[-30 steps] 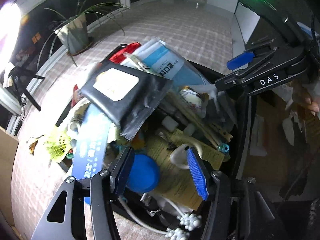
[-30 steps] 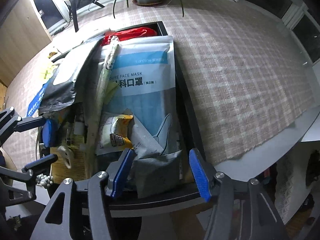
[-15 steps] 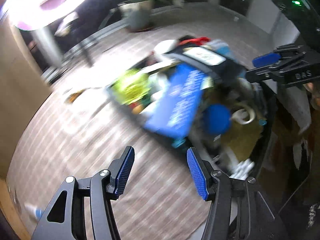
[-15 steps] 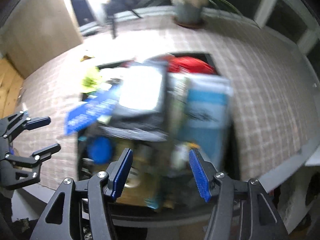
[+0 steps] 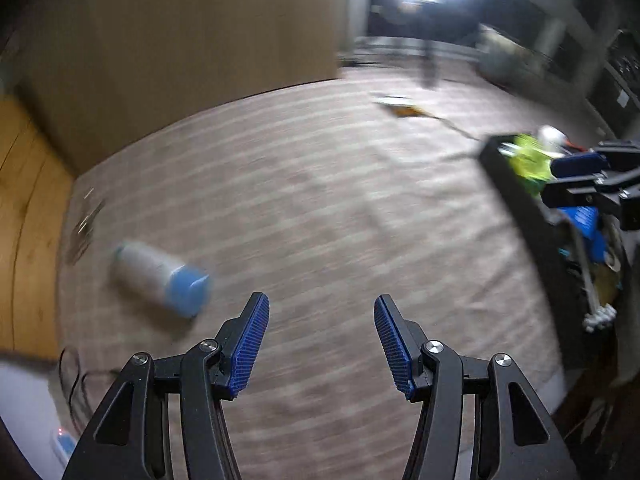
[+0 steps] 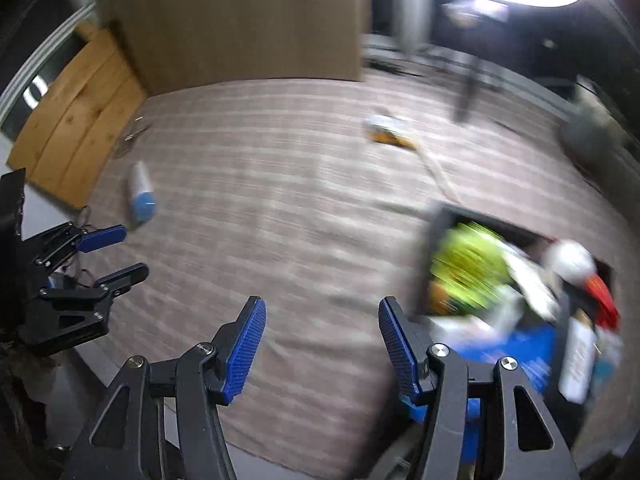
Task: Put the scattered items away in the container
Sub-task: 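Move both tools back to the white-blue lotion tube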
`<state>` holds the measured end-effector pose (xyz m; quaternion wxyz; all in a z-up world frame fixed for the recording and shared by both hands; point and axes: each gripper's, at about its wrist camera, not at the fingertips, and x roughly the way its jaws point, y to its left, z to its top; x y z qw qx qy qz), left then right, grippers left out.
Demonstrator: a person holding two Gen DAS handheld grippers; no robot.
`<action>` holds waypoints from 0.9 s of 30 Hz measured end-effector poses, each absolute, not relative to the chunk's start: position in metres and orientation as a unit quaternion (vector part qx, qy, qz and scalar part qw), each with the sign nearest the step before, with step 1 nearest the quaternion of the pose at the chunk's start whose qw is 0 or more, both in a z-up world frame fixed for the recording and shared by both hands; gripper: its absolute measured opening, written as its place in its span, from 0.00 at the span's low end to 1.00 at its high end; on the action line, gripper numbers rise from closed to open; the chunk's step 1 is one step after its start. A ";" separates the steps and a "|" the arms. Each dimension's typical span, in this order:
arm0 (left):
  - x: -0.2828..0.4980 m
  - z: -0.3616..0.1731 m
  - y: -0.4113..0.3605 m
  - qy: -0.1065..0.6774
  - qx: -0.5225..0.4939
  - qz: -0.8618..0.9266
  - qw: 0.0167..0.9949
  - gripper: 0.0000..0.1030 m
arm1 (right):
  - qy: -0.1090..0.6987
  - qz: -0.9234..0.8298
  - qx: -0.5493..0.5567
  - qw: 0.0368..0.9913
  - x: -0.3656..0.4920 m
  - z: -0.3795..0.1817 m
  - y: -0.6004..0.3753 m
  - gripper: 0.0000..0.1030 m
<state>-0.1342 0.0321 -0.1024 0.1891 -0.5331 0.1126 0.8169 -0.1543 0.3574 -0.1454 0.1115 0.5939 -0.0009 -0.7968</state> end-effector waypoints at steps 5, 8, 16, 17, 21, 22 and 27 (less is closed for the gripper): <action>-0.156 -0.124 -0.055 0.051 -0.553 0.823 0.117 0.61 | 0.005 -0.778 0.604 0.173 -0.197 -0.162 0.275 0.53; -0.167 -0.140 -0.092 0.011 -0.564 0.821 0.088 0.61 | 0.009 -0.765 0.611 0.201 -0.219 -0.172 0.230 0.53; -0.198 -0.170 -0.138 -0.066 -0.577 0.812 0.060 0.61 | 0.002 -0.731 0.635 0.251 -0.272 -0.211 0.134 0.53; -0.202 -0.172 -0.139 -0.070 -0.577 0.811 0.063 0.61 | 0.002 -0.726 0.639 0.254 -0.278 -0.218 0.124 0.53; -0.215 -0.185 -0.145 -0.093 -0.581 0.805 0.069 0.62 | -0.010 -0.707 0.657 0.261 -0.299 -0.243 0.097 0.53; -0.219 -0.189 -0.146 -0.100 -0.583 0.803 0.072 0.62 | -0.016 -0.703 0.661 0.262 -0.302 -0.248 0.093 0.53; -0.230 -0.200 -0.150 -0.133 -0.585 0.796 0.086 0.62 | -0.040 -0.683 0.679 0.267 -0.317 -0.271 0.078 0.51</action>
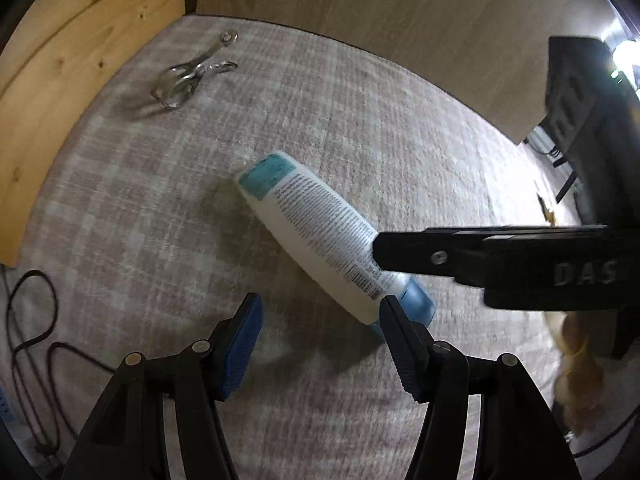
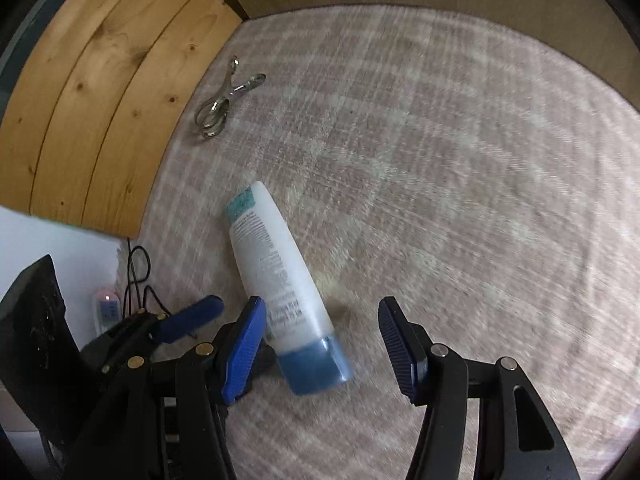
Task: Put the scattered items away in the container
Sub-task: 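Move both tools back to the white-blue lotion tube, then grasp the white-blue lotion tube with the right tool and lift it, then carry the lotion tube over the bin and open the right tool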
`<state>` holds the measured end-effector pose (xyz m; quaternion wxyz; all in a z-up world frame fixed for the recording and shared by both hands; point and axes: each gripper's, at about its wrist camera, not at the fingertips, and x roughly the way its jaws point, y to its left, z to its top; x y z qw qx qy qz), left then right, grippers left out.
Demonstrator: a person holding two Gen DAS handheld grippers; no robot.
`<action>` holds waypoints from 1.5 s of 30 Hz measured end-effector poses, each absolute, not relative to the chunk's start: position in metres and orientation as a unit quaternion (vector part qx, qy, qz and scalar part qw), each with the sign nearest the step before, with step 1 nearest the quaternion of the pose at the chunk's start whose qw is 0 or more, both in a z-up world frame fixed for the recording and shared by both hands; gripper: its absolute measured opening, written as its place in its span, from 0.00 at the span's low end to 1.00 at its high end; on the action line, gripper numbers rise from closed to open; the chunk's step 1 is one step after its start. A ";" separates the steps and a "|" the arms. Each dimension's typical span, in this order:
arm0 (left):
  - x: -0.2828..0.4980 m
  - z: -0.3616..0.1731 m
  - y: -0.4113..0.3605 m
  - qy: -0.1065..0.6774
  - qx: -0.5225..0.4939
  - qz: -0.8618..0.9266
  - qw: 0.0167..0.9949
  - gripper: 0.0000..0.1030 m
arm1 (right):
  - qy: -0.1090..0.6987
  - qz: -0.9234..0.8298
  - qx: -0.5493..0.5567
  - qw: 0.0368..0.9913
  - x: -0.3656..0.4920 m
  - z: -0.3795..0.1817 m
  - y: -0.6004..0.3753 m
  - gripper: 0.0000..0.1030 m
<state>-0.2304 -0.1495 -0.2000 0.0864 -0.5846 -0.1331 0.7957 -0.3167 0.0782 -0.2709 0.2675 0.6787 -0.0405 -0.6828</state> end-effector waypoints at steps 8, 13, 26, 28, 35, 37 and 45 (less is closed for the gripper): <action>-0.243 -0.205 -0.146 -0.151 -0.578 0.794 0.113 0.62 | -0.067 -0.665 0.687 0.284 -0.320 -0.282 0.072 0.42; -0.247 -0.210 -0.141 -0.157 -0.584 0.785 0.137 0.62 | -0.088 -0.635 0.705 0.304 -0.314 -0.290 0.070 0.39; -0.237 -0.197 -0.106 -0.104 -0.567 0.806 0.134 0.51 | -0.074 -0.654 0.685 0.312 -0.287 -0.288 0.056 0.32; -0.235 -0.190 -0.097 -0.094 -0.561 0.810 0.139 0.51 | -0.069 -0.663 0.679 0.309 -0.286 -0.281 0.063 0.32; -0.223 -0.160 -0.046 -0.072 -0.543 0.819 0.170 0.51 | -0.100 -0.686 0.656 0.297 -0.273 -0.255 0.106 0.32; -0.219 -0.150 -0.026 -0.059 -0.537 0.821 0.183 0.51 | -0.105 -0.698 0.646 0.291 -0.266 -0.243 0.126 0.32; -0.180 -0.112 0.075 -0.010 -0.511 0.821 0.255 0.51 | -0.161 -0.729 0.616 0.252 -0.240 -0.204 0.233 0.32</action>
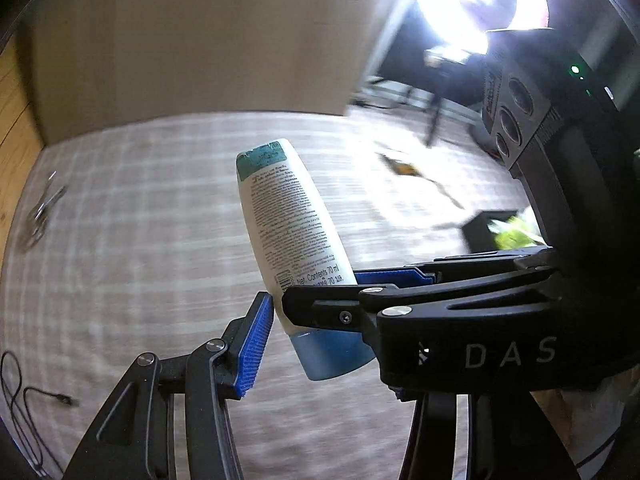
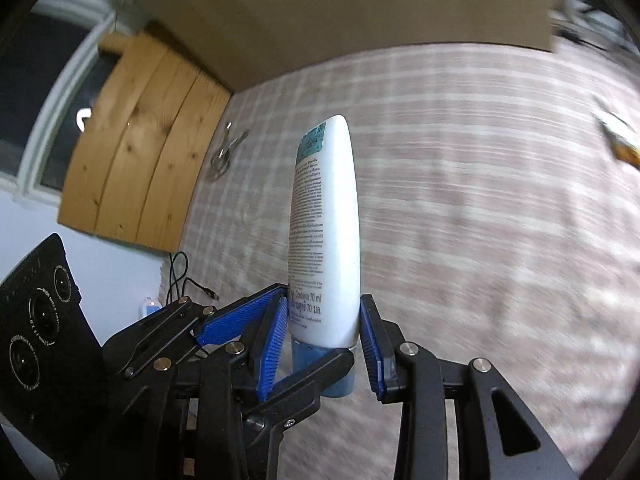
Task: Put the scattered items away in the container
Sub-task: 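Carry the lotion tube over the bin and open the right tool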
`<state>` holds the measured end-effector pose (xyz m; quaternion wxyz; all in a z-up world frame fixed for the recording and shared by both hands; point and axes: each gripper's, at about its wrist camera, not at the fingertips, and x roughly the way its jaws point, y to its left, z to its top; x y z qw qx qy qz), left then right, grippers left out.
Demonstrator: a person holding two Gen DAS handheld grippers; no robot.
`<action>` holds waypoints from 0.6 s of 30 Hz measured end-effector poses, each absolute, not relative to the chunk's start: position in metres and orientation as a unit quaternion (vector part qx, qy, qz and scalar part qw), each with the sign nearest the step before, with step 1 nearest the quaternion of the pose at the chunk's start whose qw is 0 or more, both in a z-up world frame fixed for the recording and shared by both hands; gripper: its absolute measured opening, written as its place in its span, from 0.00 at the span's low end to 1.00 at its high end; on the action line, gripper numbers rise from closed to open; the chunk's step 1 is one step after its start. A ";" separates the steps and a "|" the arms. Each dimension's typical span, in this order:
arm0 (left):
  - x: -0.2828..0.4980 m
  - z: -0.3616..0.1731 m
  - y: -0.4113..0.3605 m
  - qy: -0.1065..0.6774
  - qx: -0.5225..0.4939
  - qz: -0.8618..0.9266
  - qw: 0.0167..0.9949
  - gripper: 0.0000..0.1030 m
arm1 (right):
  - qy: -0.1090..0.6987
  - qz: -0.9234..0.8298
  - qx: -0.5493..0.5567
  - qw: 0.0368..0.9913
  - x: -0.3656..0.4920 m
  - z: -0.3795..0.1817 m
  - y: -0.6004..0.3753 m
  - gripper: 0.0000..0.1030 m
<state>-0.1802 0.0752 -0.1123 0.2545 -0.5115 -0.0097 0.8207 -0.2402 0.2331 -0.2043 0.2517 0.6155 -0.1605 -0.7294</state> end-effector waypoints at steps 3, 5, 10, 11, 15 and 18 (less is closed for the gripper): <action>-0.164 -0.100 0.123 0.011 -0.503 0.814 0.290 0.51 | -0.179 -0.742 0.604 0.231 -0.223 -0.191 0.278 0.32; -0.150 -0.092 0.154 0.021 -0.498 0.808 0.313 0.51 | -0.194 -0.749 0.597 0.212 -0.209 -0.183 0.311 0.32; -0.111 -0.076 0.227 0.054 -0.483 0.792 0.371 0.51 | -0.232 -0.765 0.577 0.169 -0.169 -0.164 0.393 0.32; -0.101 -0.073 0.244 0.063 -0.479 0.787 0.385 0.51 | -0.237 -0.767 0.574 0.163 -0.162 -0.161 0.405 0.32; -0.066 -0.061 0.306 0.092 -0.468 0.768 0.428 0.51 | -0.264 -0.777 0.558 0.124 -0.119 -0.149 0.471 0.32; -0.032 -0.054 0.356 0.118 -0.459 0.746 0.468 0.51 | -0.282 -0.784 0.545 0.093 -0.086 -0.142 0.518 0.32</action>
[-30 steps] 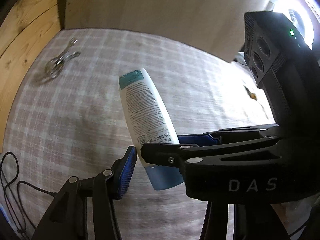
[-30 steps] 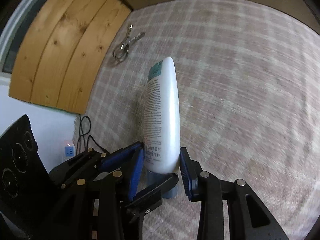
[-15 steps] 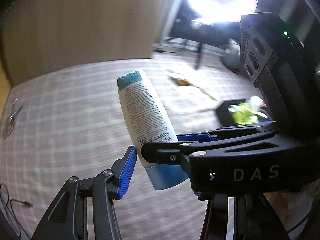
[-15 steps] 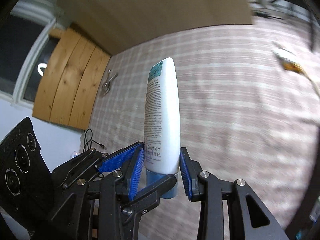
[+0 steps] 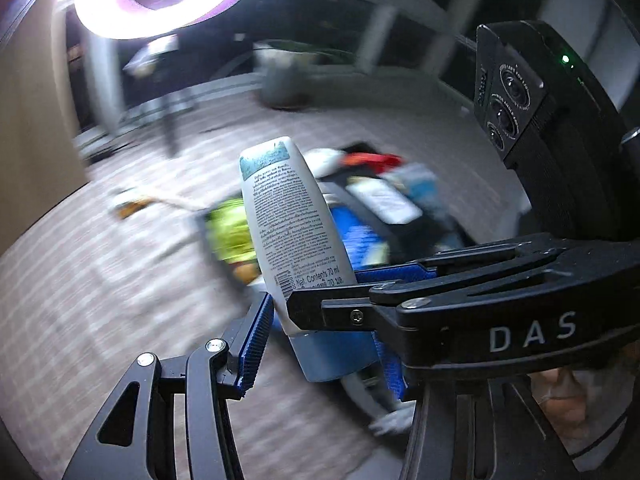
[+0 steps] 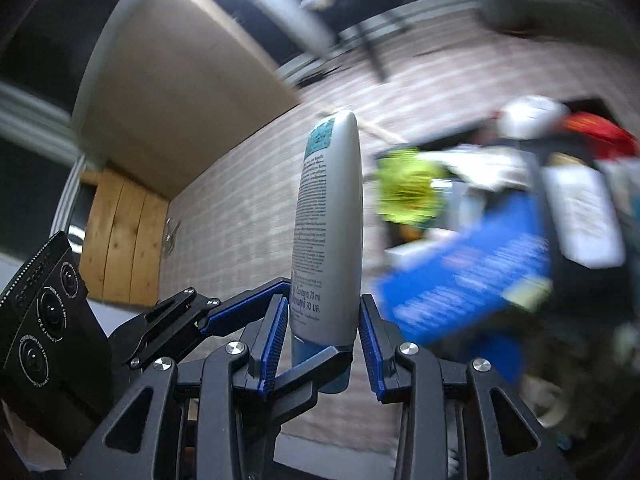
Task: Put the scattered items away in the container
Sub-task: 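Carry the lotion tube over the bin and open the right tool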
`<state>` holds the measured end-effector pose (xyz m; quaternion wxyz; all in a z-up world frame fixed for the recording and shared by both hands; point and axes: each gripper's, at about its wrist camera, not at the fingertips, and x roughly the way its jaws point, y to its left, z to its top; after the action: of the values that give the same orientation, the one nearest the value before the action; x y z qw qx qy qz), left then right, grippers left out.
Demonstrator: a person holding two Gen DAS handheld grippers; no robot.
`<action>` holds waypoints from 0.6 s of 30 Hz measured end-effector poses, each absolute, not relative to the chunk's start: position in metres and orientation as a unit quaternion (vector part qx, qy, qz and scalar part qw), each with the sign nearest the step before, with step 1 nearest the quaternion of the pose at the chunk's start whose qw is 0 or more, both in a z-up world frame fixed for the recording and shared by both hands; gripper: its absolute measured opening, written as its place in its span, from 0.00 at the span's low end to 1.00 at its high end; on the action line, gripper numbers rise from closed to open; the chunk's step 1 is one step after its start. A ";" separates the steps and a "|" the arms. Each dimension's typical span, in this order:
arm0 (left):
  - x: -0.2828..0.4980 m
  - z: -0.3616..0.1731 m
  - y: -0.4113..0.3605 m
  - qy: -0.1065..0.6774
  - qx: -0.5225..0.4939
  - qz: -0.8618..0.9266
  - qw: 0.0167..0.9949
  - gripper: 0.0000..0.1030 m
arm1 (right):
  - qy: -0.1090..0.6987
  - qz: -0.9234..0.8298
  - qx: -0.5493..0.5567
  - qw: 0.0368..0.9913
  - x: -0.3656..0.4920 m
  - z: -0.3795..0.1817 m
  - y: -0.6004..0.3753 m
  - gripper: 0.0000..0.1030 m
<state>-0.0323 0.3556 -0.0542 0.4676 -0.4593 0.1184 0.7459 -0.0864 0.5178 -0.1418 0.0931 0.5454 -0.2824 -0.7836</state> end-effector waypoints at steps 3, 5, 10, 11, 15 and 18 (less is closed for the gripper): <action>-0.004 -0.052 0.397 0.142 -0.450 0.725 0.501 0.51 | -0.303 -0.787 0.533 0.059 -0.051 -0.137 0.564 0.32; 0.020 -0.052 0.430 0.165 -0.441 0.709 0.525 0.51 | -0.311 -0.789 0.528 0.037 -0.030 -0.136 0.588 0.32; 0.061 -0.064 0.494 0.201 -0.443 0.671 0.560 0.51 | -0.335 -0.786 0.519 -0.017 0.018 -0.144 0.648 0.32; 0.067 -0.069 0.506 0.206 -0.447 0.662 0.565 0.51 | -0.339 -0.784 0.519 -0.025 0.025 -0.147 0.659 0.32; 0.087 -0.084 0.539 0.226 -0.457 0.639 0.575 0.51 | -0.358 -0.774 0.520 -0.044 0.045 -0.164 0.693 0.32; 0.099 -0.094 0.556 0.245 -0.456 0.635 0.574 0.51 | -0.362 -0.770 0.523 -0.050 0.051 -0.177 0.707 0.32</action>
<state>0.0985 0.5558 -0.0936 0.5740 -0.4557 0.2454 0.6345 0.0513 0.7075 -0.1768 -0.0498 0.5229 -0.3622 -0.7700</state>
